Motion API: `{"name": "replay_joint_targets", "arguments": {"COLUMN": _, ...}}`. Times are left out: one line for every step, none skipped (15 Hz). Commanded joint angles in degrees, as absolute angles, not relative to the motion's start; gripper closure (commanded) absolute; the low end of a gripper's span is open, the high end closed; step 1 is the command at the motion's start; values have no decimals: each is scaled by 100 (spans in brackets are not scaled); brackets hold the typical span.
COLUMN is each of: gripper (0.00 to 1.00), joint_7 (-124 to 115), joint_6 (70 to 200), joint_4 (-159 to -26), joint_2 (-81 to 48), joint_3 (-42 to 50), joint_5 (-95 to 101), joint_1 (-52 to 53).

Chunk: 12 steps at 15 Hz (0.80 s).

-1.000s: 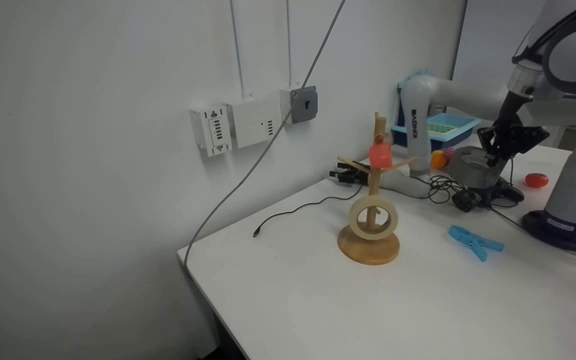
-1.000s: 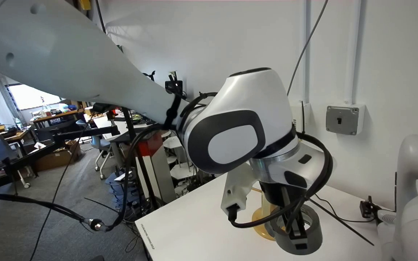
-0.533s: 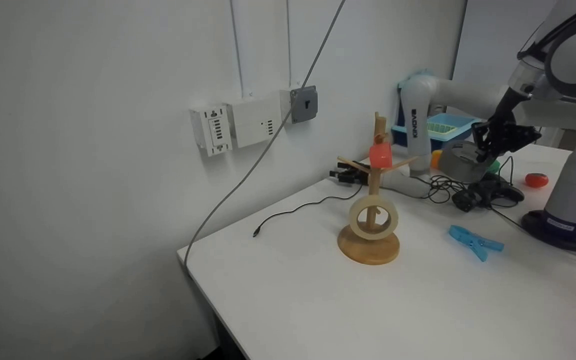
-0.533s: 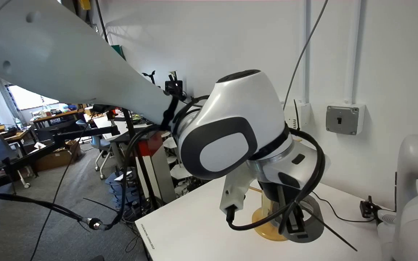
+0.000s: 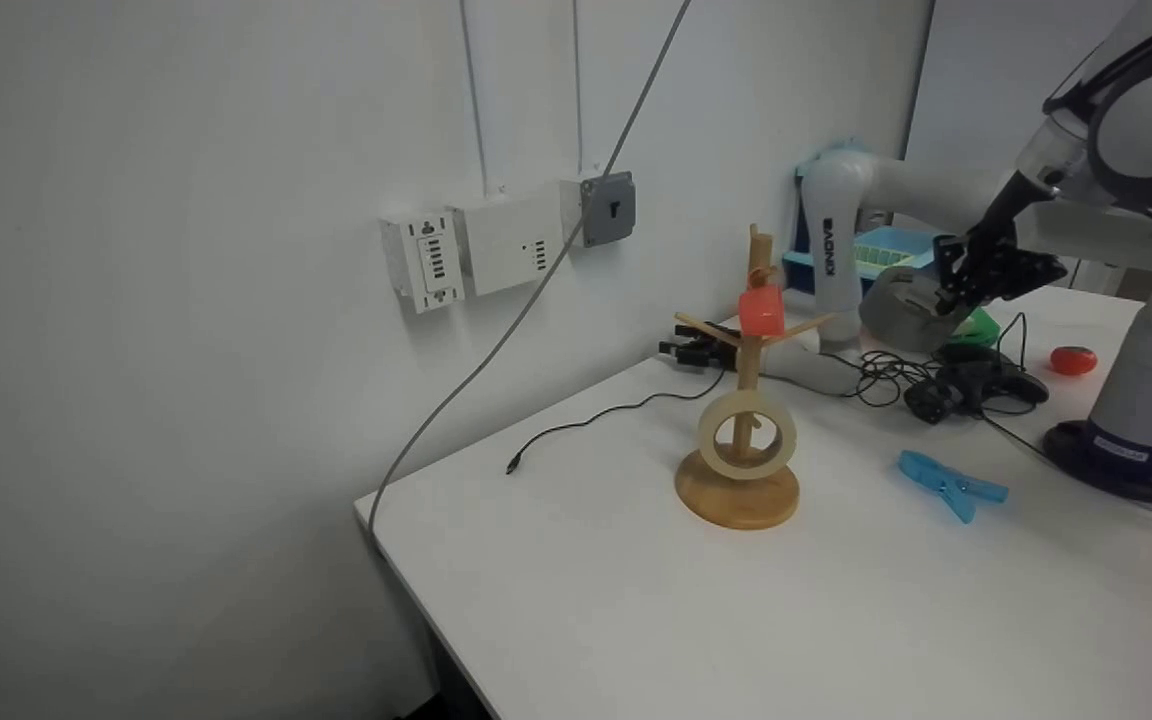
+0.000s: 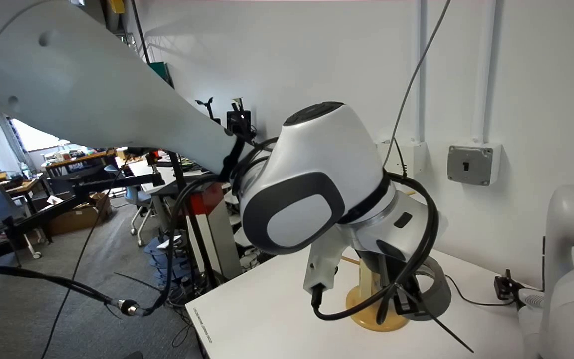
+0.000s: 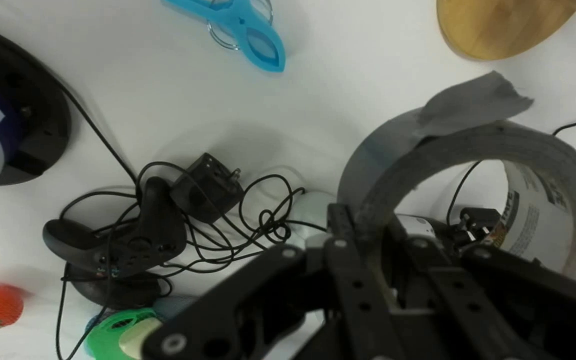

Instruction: Hang the grey masking tape on the wooden stand

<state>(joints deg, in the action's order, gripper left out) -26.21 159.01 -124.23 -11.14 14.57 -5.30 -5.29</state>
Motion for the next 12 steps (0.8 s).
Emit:
{"name": "replay_joint_targets", "arguments": {"gripper": 96, "joint_7": -2422, "joint_6": 16327, "joint_4": -12607, "joint_2": -952, "joint_3": 1252, "joint_5": -979, "joint_1": -672}}
{"name": "replay_joint_targets", "arguments": {"gripper": 96, "joint_7": -2381, "joint_6": 16403, "joint_4": -12627, "joint_2": -947, "joint_3": 1197, "joint_5": -1124, "joint_1": -684}}
{"name": "replay_joint_targets", "arguments": {"gripper": 96, "joint_7": -2312, "joint_6": 16456, "joint_4": -12642, "joint_2": -937, "joint_3": 1121, "joint_5": -1314, "joint_1": -706}}
{"name": "replay_joint_targets", "arguments": {"gripper": 96, "joint_7": -2240, "joint_6": 16503, "joint_4": -12645, "joint_2": -936, "joint_3": 1049, "joint_5": -1494, "joint_1": -729}}
{"name": "replay_joint_targets", "arguments": {"gripper": 96, "joint_7": -2154, "joint_6": 16554, "joint_4": -12641, "joint_2": -938, "joint_3": 973, "joint_5": -1678, "joint_1": -756}}
{"name": "replay_joint_targets", "arguments": {"gripper": 96, "joint_7": -2080, "joint_6": 16591, "joint_4": -12632, "joint_2": -943, "joint_3": 909, "joint_5": -1839, "joint_1": -777}}
{"name": "replay_joint_targets", "arguments": {"gripper": 96, "joint_7": -1926, "joint_6": 16640, "joint_4": -12623, "joint_2": -953, "joint_3": 849, "joint_5": -2069, "joint_1": -791}}
{"name": "replay_joint_targets", "arguments": {"gripper": 96, "joint_7": -1818, "joint_6": 16677, "joint_4": -12613, "joint_2": -957, "joint_3": 787, "joint_5": -2241, "joint_1": -814}}
{"name": "replay_joint_targets", "arguments": {"gripper": 96, "joint_7": -1705, "joint_6": 16713, "joint_4": -12605, "joint_2": -964, "joint_3": 740, "joint_5": -2394, "joint_1": -832}}
{"name": "replay_joint_targets", "arguments": {"gripper": 96, "joint_7": -1630, "joint_6": 16776, "joint_4": -12599, "joint_2": -977, "joint_3": 720, "joint_5": -2493, "joint_1": -838}}
{"name": "replay_joint_targets", "arguments": {"gripper": 96, "joint_7": -1557, "joint_6": 16816, "joint_4": -12595, "joint_2": -985, "joint_3": 706, "joint_5": -2583, "joint_1": -842}}
{"name": "replay_joint_targets", "arguments": {"gripper": 96, "joint_7": -1497, "joint_6": 16853, "joint_4": -12591, "joint_2": -991, "joint_3": 698, "joint_5": -2651, "joint_1": -845}}
